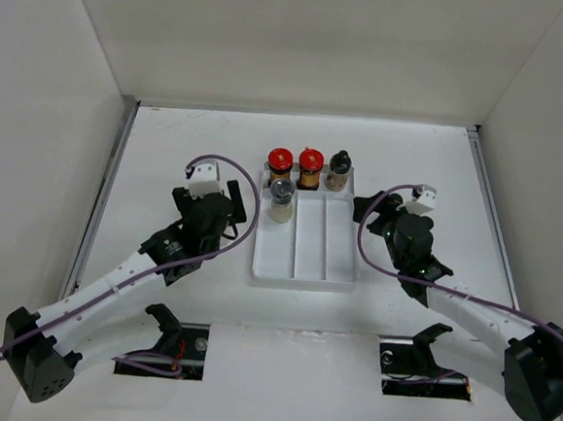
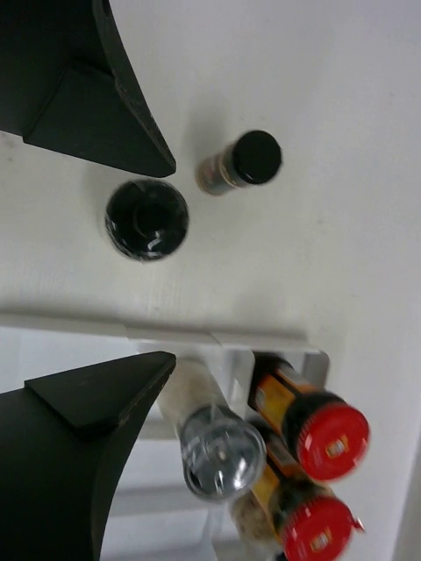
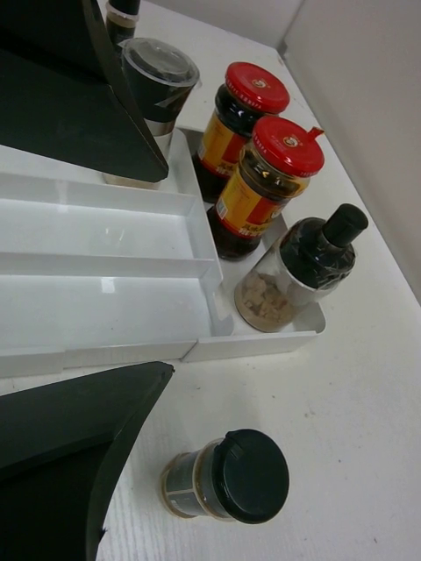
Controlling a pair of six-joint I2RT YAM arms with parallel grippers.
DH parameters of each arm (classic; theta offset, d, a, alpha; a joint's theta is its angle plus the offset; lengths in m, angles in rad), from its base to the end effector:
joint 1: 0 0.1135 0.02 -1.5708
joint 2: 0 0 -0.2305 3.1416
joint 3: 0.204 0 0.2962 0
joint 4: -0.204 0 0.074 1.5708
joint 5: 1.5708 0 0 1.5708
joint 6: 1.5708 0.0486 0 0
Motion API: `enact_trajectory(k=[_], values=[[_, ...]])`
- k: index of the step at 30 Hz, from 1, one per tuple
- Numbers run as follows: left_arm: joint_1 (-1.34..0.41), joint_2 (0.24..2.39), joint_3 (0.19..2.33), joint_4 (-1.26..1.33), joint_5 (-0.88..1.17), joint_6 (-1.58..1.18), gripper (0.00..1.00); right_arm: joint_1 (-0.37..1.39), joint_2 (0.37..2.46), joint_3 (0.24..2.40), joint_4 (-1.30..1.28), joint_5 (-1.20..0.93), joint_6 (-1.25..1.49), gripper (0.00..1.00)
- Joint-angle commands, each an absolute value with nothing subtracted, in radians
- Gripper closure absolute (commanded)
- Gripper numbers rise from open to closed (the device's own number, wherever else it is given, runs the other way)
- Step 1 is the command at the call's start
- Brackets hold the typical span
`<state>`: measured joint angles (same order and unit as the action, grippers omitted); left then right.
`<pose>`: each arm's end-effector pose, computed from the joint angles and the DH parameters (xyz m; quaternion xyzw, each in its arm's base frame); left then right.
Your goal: Organize the condiment bottles
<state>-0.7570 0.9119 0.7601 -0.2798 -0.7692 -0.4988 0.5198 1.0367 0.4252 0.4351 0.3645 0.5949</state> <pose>0.2221 -0.1633 0.2656 -0.1002 0.8002 -0.0380 0.5902 0.2622 0.1301 0.1736 0.1446 0.7490 0.2161 0.6094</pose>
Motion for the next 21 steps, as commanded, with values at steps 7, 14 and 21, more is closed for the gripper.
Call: enact_trajectory(k=[7,14,21], values=[[-0.694,0.966,0.68,-0.377,-0.732,-0.588,0.26,0.531,1.057,0.437,0.495,0.351,0.594,0.09],[-0.619,1.043,0.638,-0.218,-0.701,-0.56,0.28,0.531,1.057,0.437,0.497,0.351,0.591,0.09],[-0.584,1.137,0.635,-0.127,-0.649,-0.54,0.3,0.531,1.061,0.439,0.497,0.35,0.588,0.09]])
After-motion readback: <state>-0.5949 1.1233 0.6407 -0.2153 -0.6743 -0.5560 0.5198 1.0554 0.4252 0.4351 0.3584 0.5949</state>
